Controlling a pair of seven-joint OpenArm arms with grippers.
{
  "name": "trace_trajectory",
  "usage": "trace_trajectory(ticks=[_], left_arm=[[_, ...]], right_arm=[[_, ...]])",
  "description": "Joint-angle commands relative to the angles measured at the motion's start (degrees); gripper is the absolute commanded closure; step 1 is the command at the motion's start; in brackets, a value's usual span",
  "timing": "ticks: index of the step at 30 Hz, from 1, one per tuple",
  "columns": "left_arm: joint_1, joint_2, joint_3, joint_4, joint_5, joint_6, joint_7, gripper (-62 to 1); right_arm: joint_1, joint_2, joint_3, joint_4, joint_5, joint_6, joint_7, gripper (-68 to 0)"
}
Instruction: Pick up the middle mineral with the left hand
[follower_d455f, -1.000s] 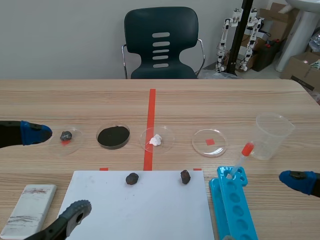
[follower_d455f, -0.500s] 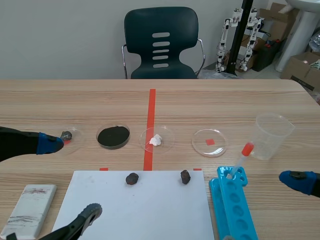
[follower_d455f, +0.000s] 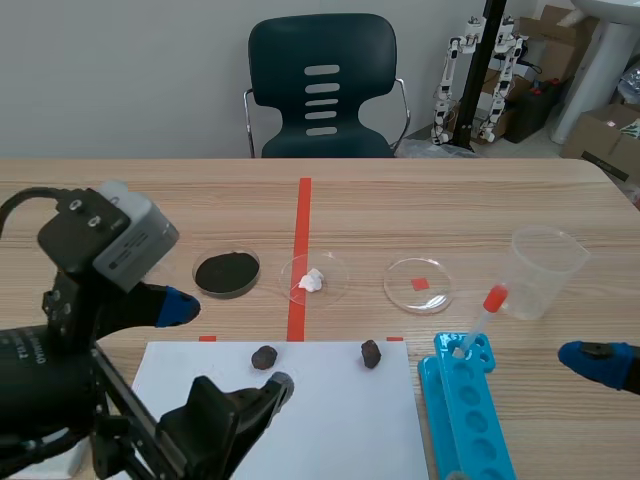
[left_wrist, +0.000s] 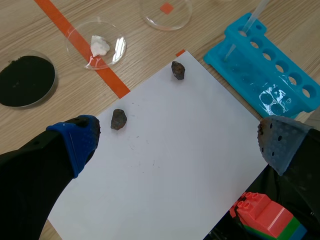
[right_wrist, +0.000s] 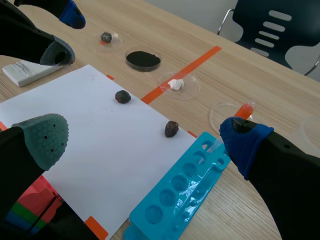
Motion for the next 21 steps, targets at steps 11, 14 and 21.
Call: trace_trajectory(ticks=[11, 14, 21], left_arm=[[-16.9, 4.7, 11.0, -9.1, -3.1, 28.7, 20.1, -62.3], [-21.5, 5.7, 13.3, -12.0, -2.6, 32.0, 22.0, -62.3], [-30.8, 9.4, 16.9, -21.6, -2.9, 35.4, 24.9, -62.3]], right_arm=[[-0.1, 0.0, 0.2, 0.5, 0.6, 0.0, 0.9, -63.8], [-0.1, 0.0, 0.2, 0.5, 0.6, 0.0, 0.9, -63.8], [-0.1, 0.0, 0.2, 0.5, 0.6, 0.0, 0.9, -63.8]])
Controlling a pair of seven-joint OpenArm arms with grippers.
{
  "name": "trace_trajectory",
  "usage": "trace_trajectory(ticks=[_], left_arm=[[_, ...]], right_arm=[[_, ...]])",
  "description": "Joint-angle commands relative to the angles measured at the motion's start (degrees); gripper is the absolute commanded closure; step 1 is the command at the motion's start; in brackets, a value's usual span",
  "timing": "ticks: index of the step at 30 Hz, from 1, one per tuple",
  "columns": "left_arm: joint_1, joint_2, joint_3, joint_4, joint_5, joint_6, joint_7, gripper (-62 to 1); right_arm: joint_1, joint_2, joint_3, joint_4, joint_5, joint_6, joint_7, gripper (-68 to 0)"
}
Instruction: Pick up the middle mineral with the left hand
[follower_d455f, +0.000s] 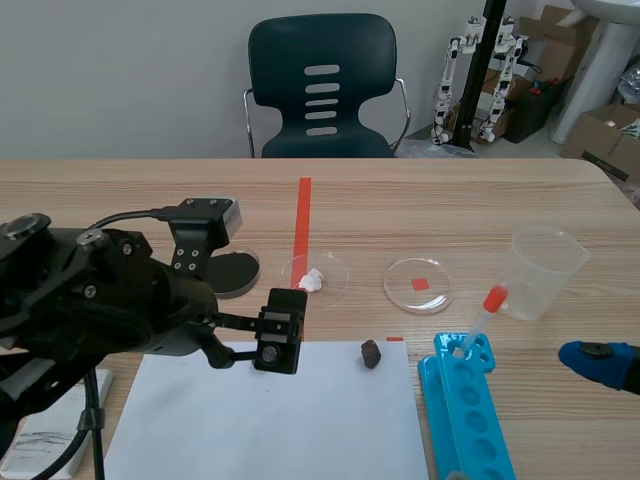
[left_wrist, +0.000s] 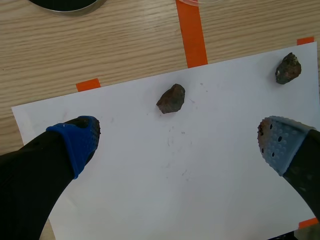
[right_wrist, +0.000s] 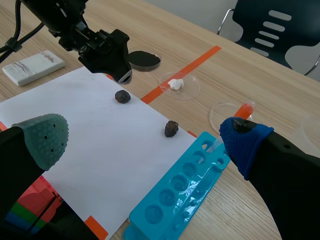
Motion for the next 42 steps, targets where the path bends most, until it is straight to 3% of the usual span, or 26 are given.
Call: trace_trajectory(ticks=[1, 7, 19, 24, 30, 42], left_arm=[[-1.4, 1.7, 0.3, -0.9, 0.0, -0.2, -0.1, -62.3], [-6.7, 5.4, 0.9, -8.6, 3.3, 2.2, 2.4, -62.3], [-13.5, 10.1, 0.9, -20.4, 5.1, 2.6, 7.2, -62.3], [-14.8, 11.9, 0.9, -23.6, 5.8, 2.6, 7.4, -62.3], [-15.0, 14.6, 0.9, -26.8, 11.2, 2.6, 7.3, -62.3], [-15.0, 16.8, 0.8, -28.9, 12.6, 2.6, 7.3, -62.3]], right_arm=[[-0.1, 0.0, 0.2, 0.5, 0.6, 0.0, 0.9, -63.8], [-0.1, 0.0, 0.2, 0.5, 0.6, 0.0, 0.9, -63.8], [-0.1, 0.0, 0.2, 0.5, 0.6, 0.0, 0.9, -63.8], [-0.1, 0.0, 0.2, 0.5, 0.6, 0.0, 0.9, -63.8], [-0.1, 0.0, 0.2, 0.5, 0.6, 0.0, 0.9, -63.8], [-0.1, 0.0, 0.2, 0.5, 0.6, 0.0, 0.9, -63.8]])
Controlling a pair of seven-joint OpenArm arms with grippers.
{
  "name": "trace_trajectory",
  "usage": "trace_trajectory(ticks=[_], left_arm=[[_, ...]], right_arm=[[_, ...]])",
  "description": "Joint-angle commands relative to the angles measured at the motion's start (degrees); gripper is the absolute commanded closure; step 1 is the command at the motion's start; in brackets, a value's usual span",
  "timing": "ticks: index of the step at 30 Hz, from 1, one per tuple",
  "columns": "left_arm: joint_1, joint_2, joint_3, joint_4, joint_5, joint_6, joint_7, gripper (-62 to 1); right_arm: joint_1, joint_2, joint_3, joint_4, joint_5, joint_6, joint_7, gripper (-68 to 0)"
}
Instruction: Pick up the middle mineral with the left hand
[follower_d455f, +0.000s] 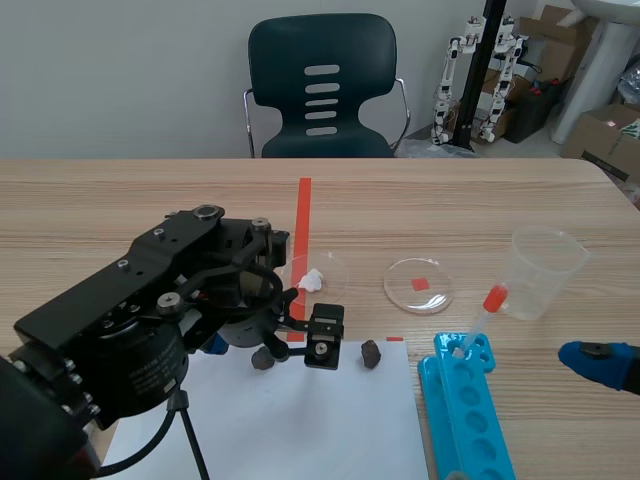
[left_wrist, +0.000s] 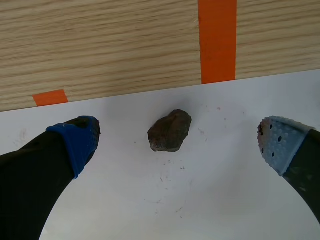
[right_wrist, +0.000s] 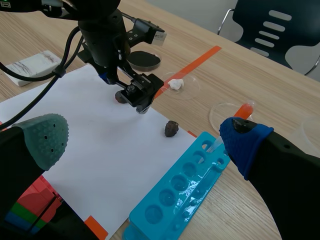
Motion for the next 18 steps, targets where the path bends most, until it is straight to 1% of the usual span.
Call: trace_trajectory(ticks=[1, 3, 4, 6, 15, 18], left_arm=[[-0.7, 0.3, -0.3, 0.5, 0.0, 0.1, -0.2, -62.3], [-0.7, 0.3, -0.3, 0.2, 0.0, 0.1, -0.2, -62.3], [-0.7, 0.3, -0.3, -0.1, 0.0, 0.1, -0.2, -61.2], [-0.7, 0.3, -0.3, -0.5, -0.3, 0.1, -0.3, -56.4], [-0.7, 0.3, -0.2, -0.7, -0.4, 0.1, -0.1, -56.2], [-0.7, 0.3, -0.2, -1.5, -0.4, 0.1, -0.2, -51.1]], right_arm=[[-0.1, 0.0, 0.2, 0.5, 0.6, 0.0, 0.9, -63.8], [-0.1, 0.0, 0.2, 0.5, 0.6, 0.0, 0.9, -63.8], [-0.1, 0.0, 0.2, 0.5, 0.6, 0.0, 0.9, -63.8], [-0.1, 0.0, 0.2, 0.5, 0.6, 0.0, 0.9, -63.8], [-0.1, 0.0, 0.2, 0.5, 0.6, 0.0, 0.9, -63.8], [-0.1, 0.0, 0.2, 0.5, 0.6, 0.0, 0.9, -63.8]])
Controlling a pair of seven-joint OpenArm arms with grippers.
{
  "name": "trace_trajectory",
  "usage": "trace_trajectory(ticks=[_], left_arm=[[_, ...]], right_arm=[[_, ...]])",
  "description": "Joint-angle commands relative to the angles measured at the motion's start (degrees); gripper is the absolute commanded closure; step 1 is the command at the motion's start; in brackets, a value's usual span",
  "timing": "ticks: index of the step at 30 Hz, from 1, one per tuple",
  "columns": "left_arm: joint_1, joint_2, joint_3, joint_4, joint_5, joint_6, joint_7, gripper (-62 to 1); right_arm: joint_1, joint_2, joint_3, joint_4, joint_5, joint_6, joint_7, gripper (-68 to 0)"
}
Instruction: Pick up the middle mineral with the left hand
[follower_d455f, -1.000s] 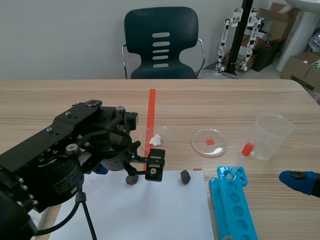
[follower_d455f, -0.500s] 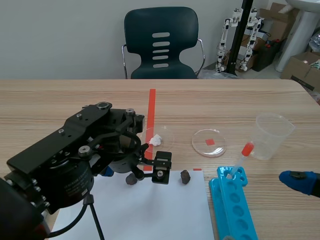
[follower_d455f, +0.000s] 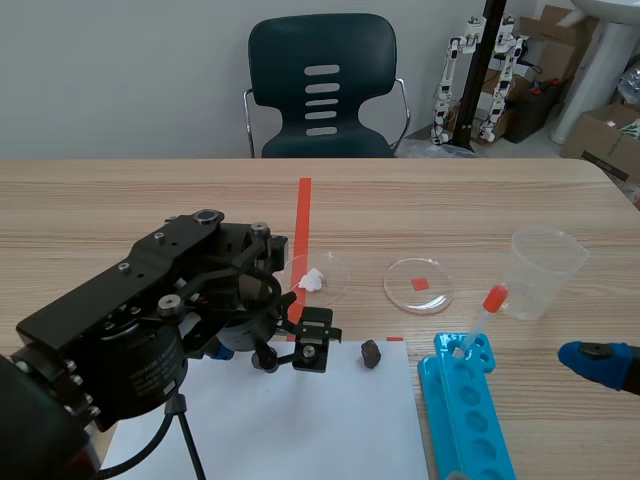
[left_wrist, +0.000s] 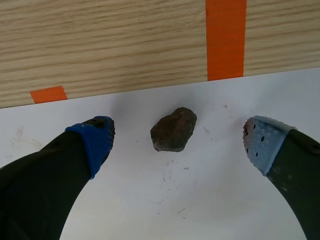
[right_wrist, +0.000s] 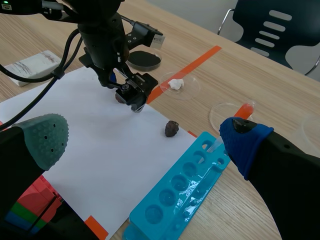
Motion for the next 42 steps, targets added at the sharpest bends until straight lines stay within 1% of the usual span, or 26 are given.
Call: trace_trajectory(ticks=[1, 2, 15, 16, 18, 20, 24, 28, 32, 35, 42], left_arm=[[-0.7, 0.3, -0.2, -0.5, 0.1, 0.1, 0.0, -49.8], [-0.7, 0.3, -0.2, -0.8, 0.1, 0.1, 0.0, -49.1], [-1.4, 0.4, -0.2, -1.8, -0.4, 0.1, -0.2, -48.9], [-1.5, 0.4, -0.2, -1.8, -0.4, 0.1, -0.2, -47.7], [-1.6, 0.4, -0.2, -1.8, -0.4, 0.1, -0.2, -40.6], [-1.6, 0.4, -0.2, -1.8, -0.4, 0.1, -0.2, -34.9], [-1.6, 0.4, -0.2, -1.8, -0.4, 0.1, -0.2, -29.4], [-1.6, 0.4, -0.2, -1.8, -0.4, 0.1, -0.1, -19.8], [-1.6, 0.4, -0.2, -1.8, -1.0, 0.1, -0.1, -12.8], [-1.6, 0.4, -0.2, -1.8, -1.1, 0.1, 0.0, -9.8], [-1.6, 0.3, -0.3, -1.8, -1.0, 0.1, -0.1, -9.8]], right_arm=[[-0.1, 0.0, 0.2, 0.5, 0.6, 0.0, 0.9, -63.8], [-0.1, 0.0, 0.2, 0.5, 0.6, 0.0, 0.9, -63.8], [-0.1, 0.0, 0.2, 0.5, 0.6, 0.0, 0.9, -63.8], [-0.1, 0.0, 0.2, 0.5, 0.6, 0.0, 0.9, -63.8], [-0.1, 0.0, 0.2, 0.5, 0.6, 0.0, 0.9, -63.8], [-0.1, 0.0, 0.2, 0.5, 0.6, 0.0, 0.9, -63.8], [-0.1, 0.0, 0.2, 0.5, 0.6, 0.0, 0.9, -63.8], [-0.1, 0.0, 0.2, 0.5, 0.6, 0.0, 0.9, -63.8], [-0.1, 0.0, 0.2, 0.5, 0.6, 0.0, 0.9, -63.8], [-0.1, 0.0, 0.2, 0.5, 0.6, 0.0, 0.9, -63.8], [-0.1, 0.0, 0.2, 0.5, 0.6, 0.0, 0.9, -63.8]])
